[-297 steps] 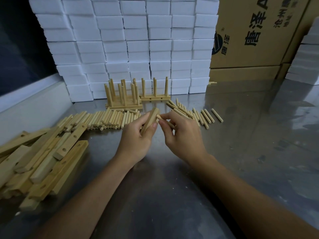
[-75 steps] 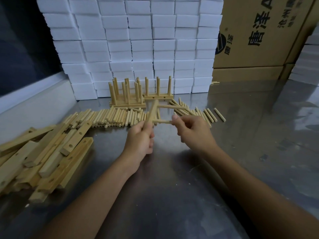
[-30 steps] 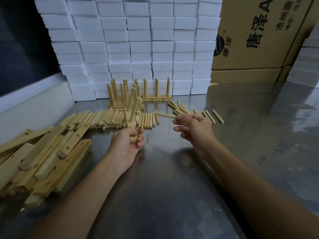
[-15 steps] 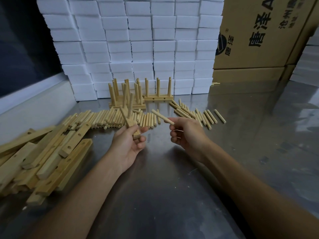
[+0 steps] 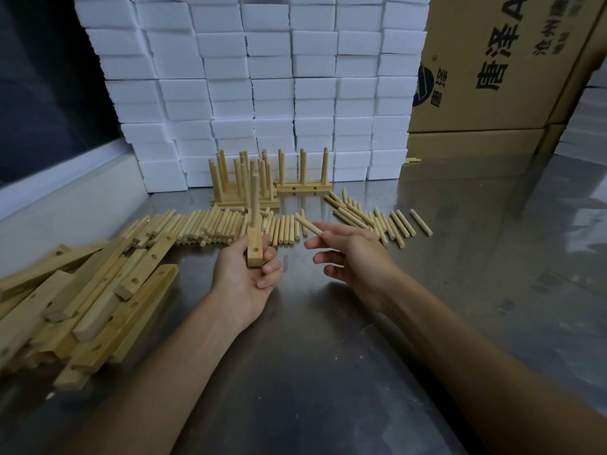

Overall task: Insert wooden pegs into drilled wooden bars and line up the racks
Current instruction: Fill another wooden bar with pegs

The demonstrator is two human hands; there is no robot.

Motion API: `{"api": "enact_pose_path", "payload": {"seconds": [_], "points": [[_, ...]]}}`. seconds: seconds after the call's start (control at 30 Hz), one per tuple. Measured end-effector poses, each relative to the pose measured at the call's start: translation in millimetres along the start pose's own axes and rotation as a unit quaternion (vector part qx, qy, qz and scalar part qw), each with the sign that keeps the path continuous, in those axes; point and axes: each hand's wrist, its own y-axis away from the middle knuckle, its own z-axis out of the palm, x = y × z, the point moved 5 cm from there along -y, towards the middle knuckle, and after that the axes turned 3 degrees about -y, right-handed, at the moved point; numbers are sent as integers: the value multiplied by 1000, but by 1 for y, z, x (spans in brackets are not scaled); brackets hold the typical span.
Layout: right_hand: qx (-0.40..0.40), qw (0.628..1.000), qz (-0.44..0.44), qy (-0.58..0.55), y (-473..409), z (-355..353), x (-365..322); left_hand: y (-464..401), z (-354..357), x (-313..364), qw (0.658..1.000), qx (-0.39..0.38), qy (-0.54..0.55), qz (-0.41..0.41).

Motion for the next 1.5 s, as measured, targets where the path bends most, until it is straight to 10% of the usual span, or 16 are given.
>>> {"api": "enact_pose_path", "payload": {"seconds": [0.33, 0.97, 1.5], "points": [[99, 991, -69, 51, -2, -10, -3, -1, -1, -5, 999, -27, -17, 3], [-68, 947, -187, 254, 17, 39, -8, 1, 6, -8, 989, -42, -142, 22], [-61, 779, -325, 533, 27, 53, -23, 3, 9, -13, 979, -31, -194, 59]]}}
